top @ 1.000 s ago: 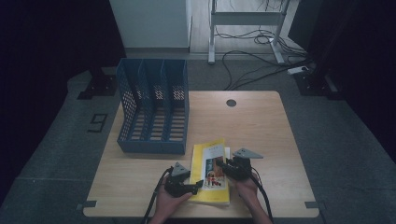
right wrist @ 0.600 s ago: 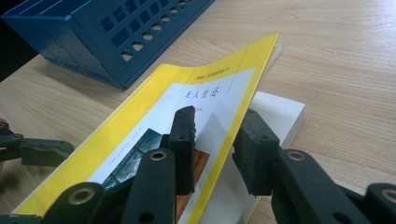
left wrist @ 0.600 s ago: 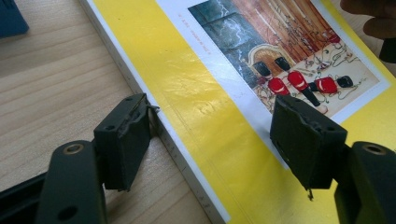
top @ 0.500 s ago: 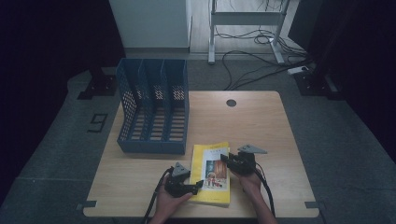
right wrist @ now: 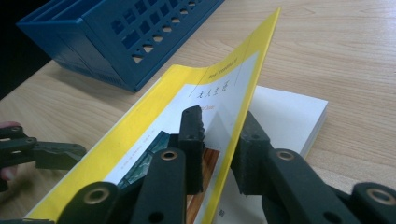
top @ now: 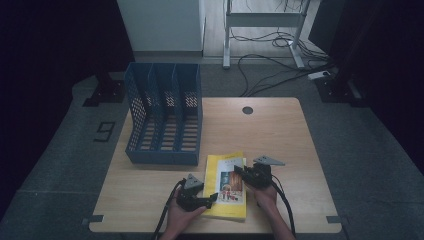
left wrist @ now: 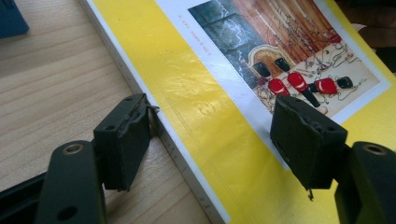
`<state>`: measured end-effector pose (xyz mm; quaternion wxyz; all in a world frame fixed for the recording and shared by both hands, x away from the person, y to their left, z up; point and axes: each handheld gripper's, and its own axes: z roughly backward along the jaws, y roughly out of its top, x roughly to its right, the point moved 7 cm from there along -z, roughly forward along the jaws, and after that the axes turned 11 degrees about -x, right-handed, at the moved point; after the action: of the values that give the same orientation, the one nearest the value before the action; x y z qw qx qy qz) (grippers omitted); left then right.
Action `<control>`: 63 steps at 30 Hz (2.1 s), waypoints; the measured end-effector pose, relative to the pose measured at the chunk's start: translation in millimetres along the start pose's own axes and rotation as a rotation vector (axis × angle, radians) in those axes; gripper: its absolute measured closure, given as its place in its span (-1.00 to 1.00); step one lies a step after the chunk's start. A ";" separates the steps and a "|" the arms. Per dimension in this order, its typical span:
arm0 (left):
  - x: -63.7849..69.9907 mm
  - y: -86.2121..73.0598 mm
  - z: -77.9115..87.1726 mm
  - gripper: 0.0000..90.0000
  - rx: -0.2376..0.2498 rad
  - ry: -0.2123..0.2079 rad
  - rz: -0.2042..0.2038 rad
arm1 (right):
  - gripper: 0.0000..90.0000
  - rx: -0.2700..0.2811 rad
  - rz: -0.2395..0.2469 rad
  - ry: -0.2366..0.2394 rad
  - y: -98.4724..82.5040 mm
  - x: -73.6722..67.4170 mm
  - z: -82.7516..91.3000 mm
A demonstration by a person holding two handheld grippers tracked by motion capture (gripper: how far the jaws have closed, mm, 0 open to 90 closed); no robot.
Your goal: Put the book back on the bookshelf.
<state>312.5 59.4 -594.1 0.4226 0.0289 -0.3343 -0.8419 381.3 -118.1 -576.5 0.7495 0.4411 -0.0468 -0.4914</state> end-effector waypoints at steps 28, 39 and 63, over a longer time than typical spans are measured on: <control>-1.5 2.1 -0.5 -0.41 0.008 -0.040 0.021 | 0.95 0.133 0.046 0.007 16.0 -26.3 20.8; -7.2 9.3 -1.3 -0.42 0.025 -0.080 0.041 | 0.95 0.172 0.055 0.004 20.1 -31.3 28.4; -12.7 19.8 -9.1 -0.41 0.053 -0.206 0.124 | 0.95 0.196 0.080 0.026 23.3 -41.5 37.7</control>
<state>337.4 55.4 -592.5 0.4365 -0.0673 -0.3991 -0.8035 357.3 -106.1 -522.0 0.7223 0.5164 -0.1024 -0.4485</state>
